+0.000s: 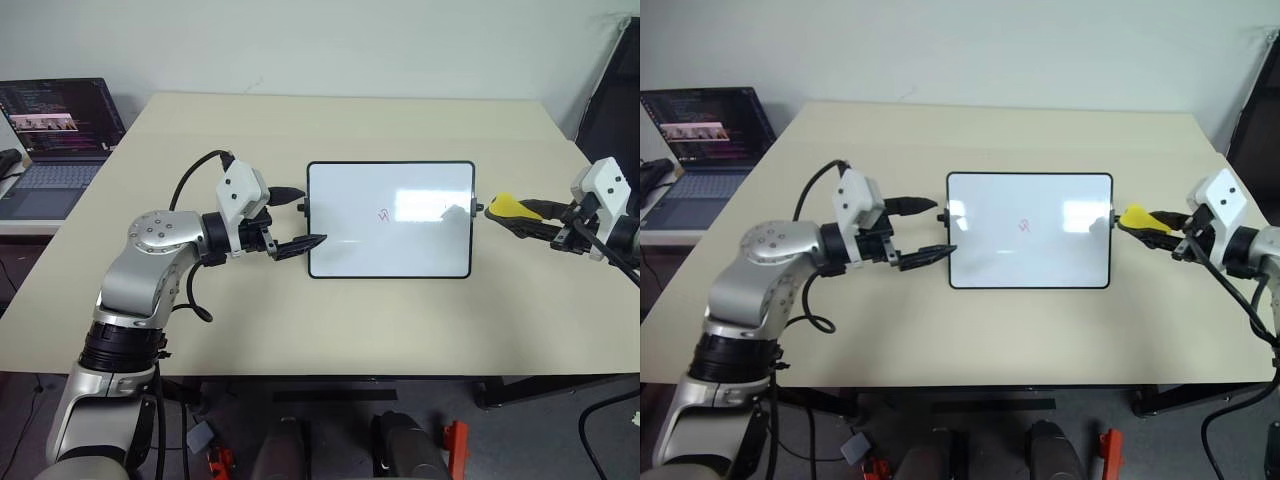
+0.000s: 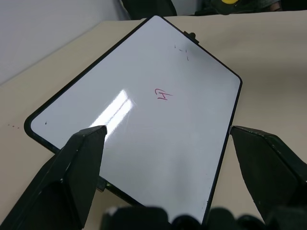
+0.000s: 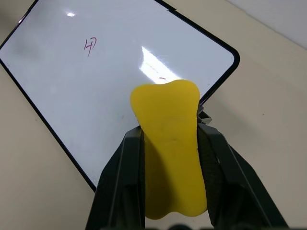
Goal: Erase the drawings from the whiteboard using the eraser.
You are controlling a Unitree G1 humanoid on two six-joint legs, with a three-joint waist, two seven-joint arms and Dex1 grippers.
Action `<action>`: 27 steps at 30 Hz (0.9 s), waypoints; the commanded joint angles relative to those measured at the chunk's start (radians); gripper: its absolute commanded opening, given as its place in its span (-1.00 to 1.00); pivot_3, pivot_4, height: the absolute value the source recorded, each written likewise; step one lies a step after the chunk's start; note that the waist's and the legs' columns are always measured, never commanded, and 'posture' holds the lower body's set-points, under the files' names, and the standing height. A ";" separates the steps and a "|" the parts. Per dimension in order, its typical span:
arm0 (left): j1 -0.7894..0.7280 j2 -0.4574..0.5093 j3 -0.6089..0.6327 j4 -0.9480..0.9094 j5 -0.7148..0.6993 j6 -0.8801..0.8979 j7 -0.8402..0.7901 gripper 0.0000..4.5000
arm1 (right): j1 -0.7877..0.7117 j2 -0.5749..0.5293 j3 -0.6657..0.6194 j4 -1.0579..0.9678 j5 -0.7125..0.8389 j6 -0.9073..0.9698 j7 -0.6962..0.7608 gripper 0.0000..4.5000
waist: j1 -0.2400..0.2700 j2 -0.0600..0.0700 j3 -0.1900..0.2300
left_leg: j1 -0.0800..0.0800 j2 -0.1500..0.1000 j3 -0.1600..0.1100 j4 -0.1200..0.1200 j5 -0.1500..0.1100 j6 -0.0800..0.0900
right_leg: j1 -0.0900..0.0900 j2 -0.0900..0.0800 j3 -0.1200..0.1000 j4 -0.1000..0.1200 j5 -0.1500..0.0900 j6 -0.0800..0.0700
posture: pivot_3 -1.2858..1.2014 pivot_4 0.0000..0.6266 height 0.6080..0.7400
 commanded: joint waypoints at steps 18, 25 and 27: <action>-0.007 -0.030 -0.015 0.042 0.041 -0.039 -0.005 1.00 | -0.314 0.491 0.286 0.037 -0.241 -0.154 -0.423 -0.49 | -0.019 0.000 0.000 | 0.002 0.000 0.000 0.000 0.000 0.000 | 0.000 0.001 0.001 0.004 0.002 -0.004 | 0.03 -0.52 1.00; 0.005 -0.026 -0.007 0.005 0.028 -0.021 0.002 1.00 | -0.334 0.530 0.367 0.320 -0.393 -0.348 -0.489 -0.49 | -0.005 0.000 0.000 | 0.002 0.000 0.000 0.000 0.000 0.000 | 0.000 0.000 0.000 0.003 0.002 -0.004 | 0.03 -0.52 1.00; 0.013 -0.023 -0.003 -0.002 0.027 -0.019 0.004 1.00 | -0.329 0.545 0.369 0.370 -0.395 -0.382 -0.483 -0.49 | -0.009 0.000 0.000 | 0.002 0.000 0.000 0.000 0.000 0.000 | 0.000 0.000 0.000 0.004 0.002 -0.004 | 0.03 -0.52 1.00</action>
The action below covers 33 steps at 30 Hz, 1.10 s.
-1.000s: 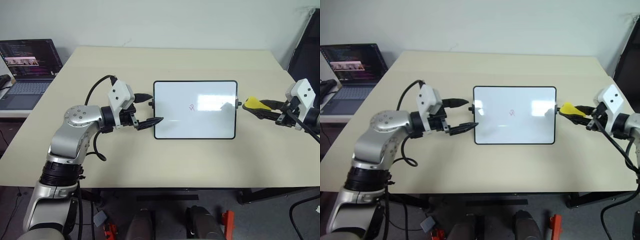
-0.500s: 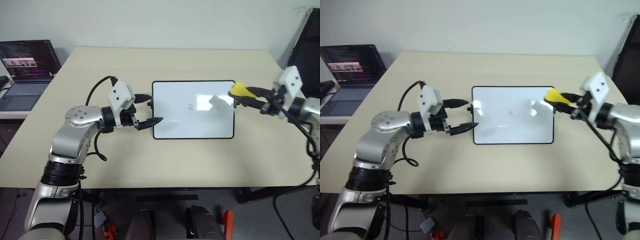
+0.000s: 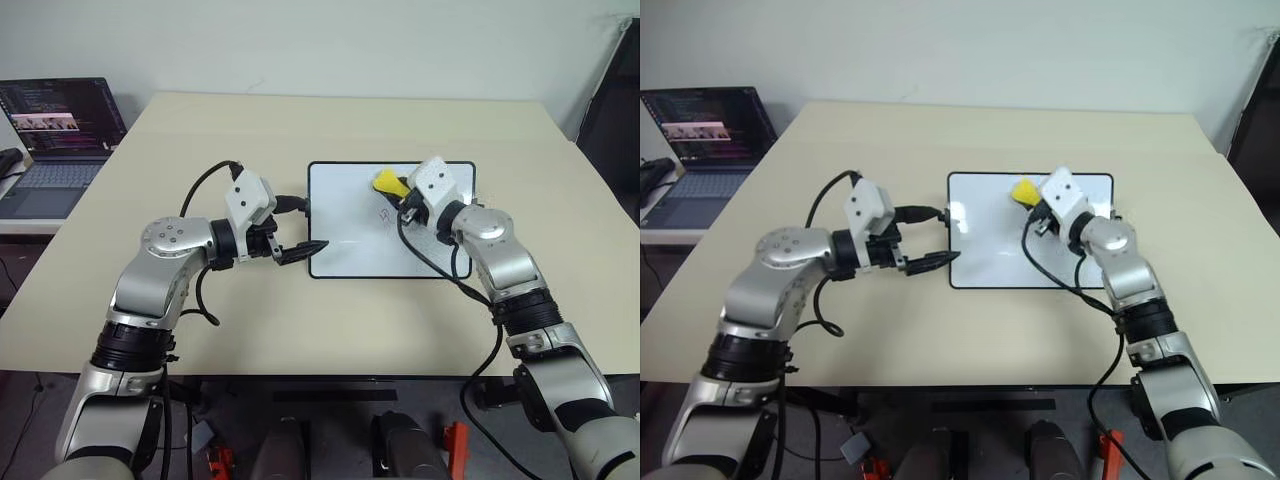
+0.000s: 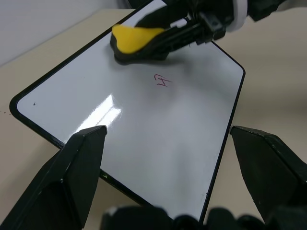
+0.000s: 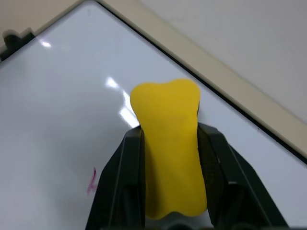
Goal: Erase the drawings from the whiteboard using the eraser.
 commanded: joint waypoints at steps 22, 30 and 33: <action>-0.016 0.004 0.023 -0.031 -0.002 0.004 0.004 1.00 | 0.091 -0.022 0.048 0.058 -0.055 -0.101 0.114 -0.50 | -0.014 -0.004 -0.008 | 0.025 0.001 0.000 0.000 0.002 0.003 | 0.023 0.001 0.002 0.000 -0.005 -0.003 | 0.03 -0.52 1.00; -0.030 -0.004 0.017 -0.024 -0.001 0.001 0.000 1.00 | 0.011 -0.020 0.040 0.268 -0.140 -0.114 -0.068 -0.50 | -0.014 -0.005 -0.008 | 0.024 0.001 0.000 -0.002 0.002 0.003 | 0.022 0.001 0.002 -0.001 -0.005 -0.003 | 0.03 -0.52 1.00; -0.029 -0.003 0.019 -0.026 -0.002 0.001 -0.002 1.00 | 0.023 -0.015 0.057 0.262 -0.140 -0.131 -0.056 -0.50 | -0.014 -0.006 -0.009 | 0.025 0.000 0.000 0.000 0.002 0.003 | 0.024 0.001 0.002 -0.001 -0.004 -0.003 | 0.03 -0.52 1.00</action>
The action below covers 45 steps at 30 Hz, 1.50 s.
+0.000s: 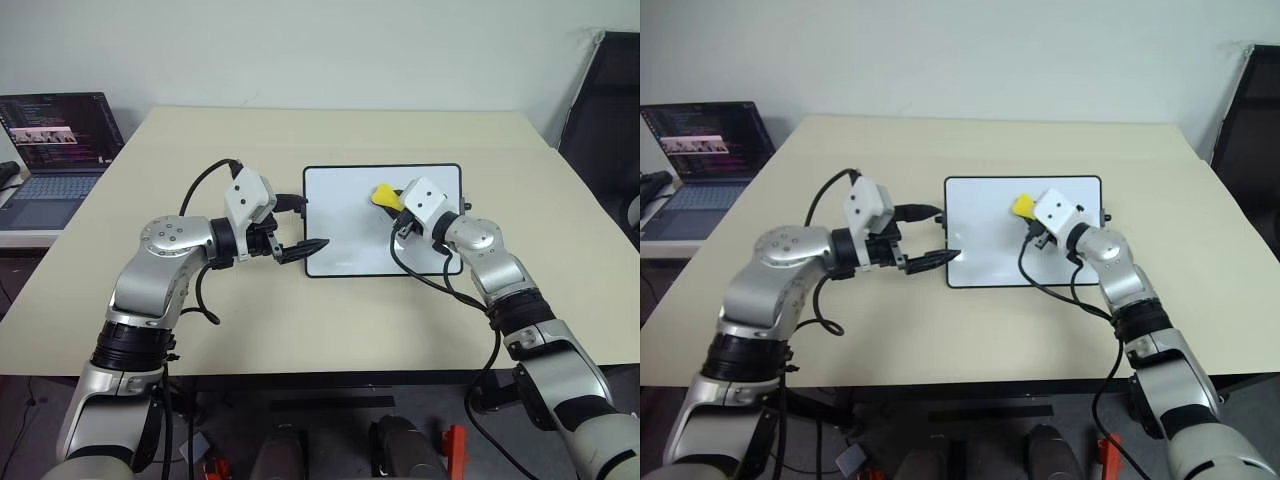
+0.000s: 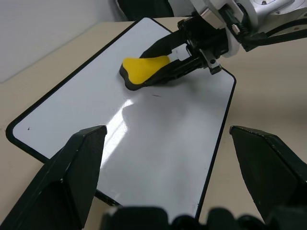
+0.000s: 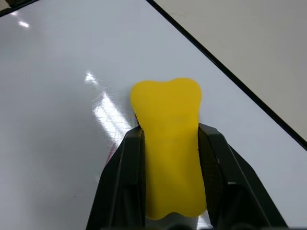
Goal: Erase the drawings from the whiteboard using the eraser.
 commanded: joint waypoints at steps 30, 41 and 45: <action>-0.052 0.028 0.025 -0.026 -0.007 -0.017 -0.019 1.00 | 0.362 -0.437 -0.455 -0.637 0.504 0.548 0.543 -0.50 | 0.029 0.002 0.002 | -0.034 -0.002 -0.007 -0.001 -0.002 -0.002 | -0.027 -0.001 -0.005 -0.005 0.004 0.003 | 0.03 -0.52 1.00; -0.065 0.018 0.018 0.001 0.002 -0.036 -0.024 1.00 | 0.472 -0.641 -0.605 -0.481 0.474 0.463 0.549 -0.50 | 0.017 0.005 0.004 | -0.034 -0.001 -0.005 -0.001 -0.002 -0.001 | -0.026 0.000 -0.005 -0.011 0.003 0.009 | 0.03 -0.52 1.00; -0.072 0.018 0.013 0.013 0.004 -0.044 -0.027 1.00 | 0.474 -0.633 -0.593 -0.494 0.481 0.460 0.541 -0.50 | 0.017 0.005 0.004 | -0.033 -0.001 -0.005 0.000 -0.002 -0.001 | -0.024 0.000 -0.004 -0.011 0.003 0.010 | 0.03 -0.52 1.00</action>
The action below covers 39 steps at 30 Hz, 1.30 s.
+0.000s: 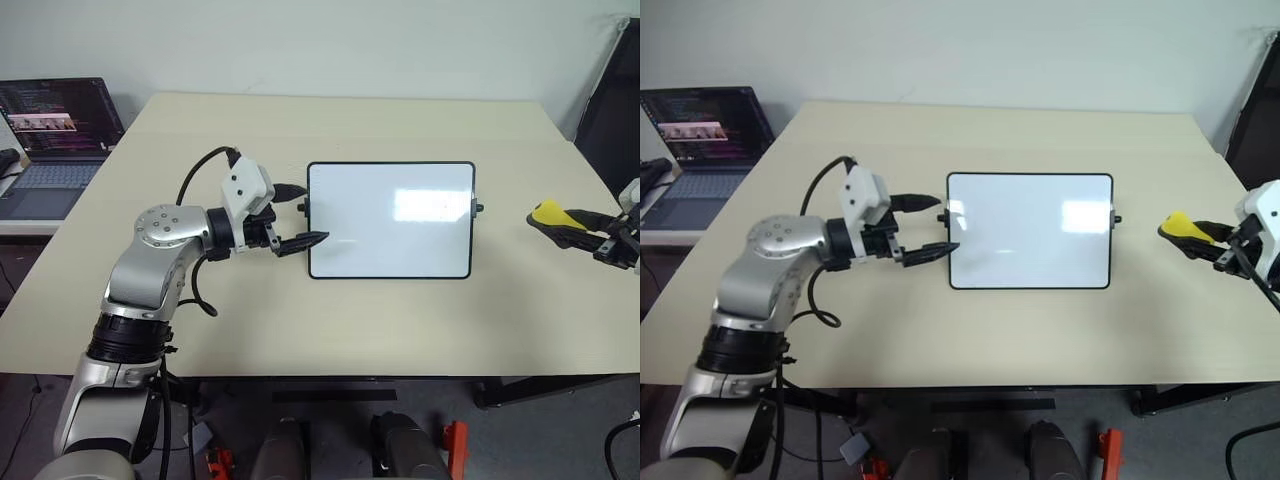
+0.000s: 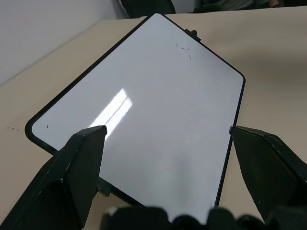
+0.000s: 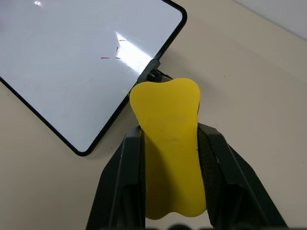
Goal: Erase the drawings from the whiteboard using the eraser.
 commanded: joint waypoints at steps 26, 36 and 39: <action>-0.095 -0.037 -0.009 0.059 0.049 -0.027 0.041 1.00 | -0.358 0.103 0.237 0.211 -0.122 -0.021 -0.128 -0.50 | 0.003 0.001 0.000 | 0.000 0.000 0.001 0.001 0.000 0.000 | 0.000 0.000 0.000 0.000 0.003 -0.004 | 0.03 -0.52 1.00; -0.088 -0.058 -0.021 0.048 0.061 -0.003 0.059 1.00 | -0.380 0.114 0.264 0.237 -0.154 -0.024 -0.126 -0.50 | 0.008 0.001 0.000 | -0.001 0.000 0.000 0.001 0.000 0.000 | 0.000 0.000 0.000 0.000 0.003 -0.005 | 0.03 -0.52 1.00; -0.087 -0.063 -0.023 0.050 0.064 -0.002 0.058 1.00 | -0.385 0.129 0.266 0.225 -0.149 -0.033 -0.125 -0.50 | 0.008 0.001 0.000 | 0.000 0.000 0.000 0.001 0.000 0.000 | 0.000 0.000 0.000 0.001 0.003 -0.005 | 0.03 -0.52 1.00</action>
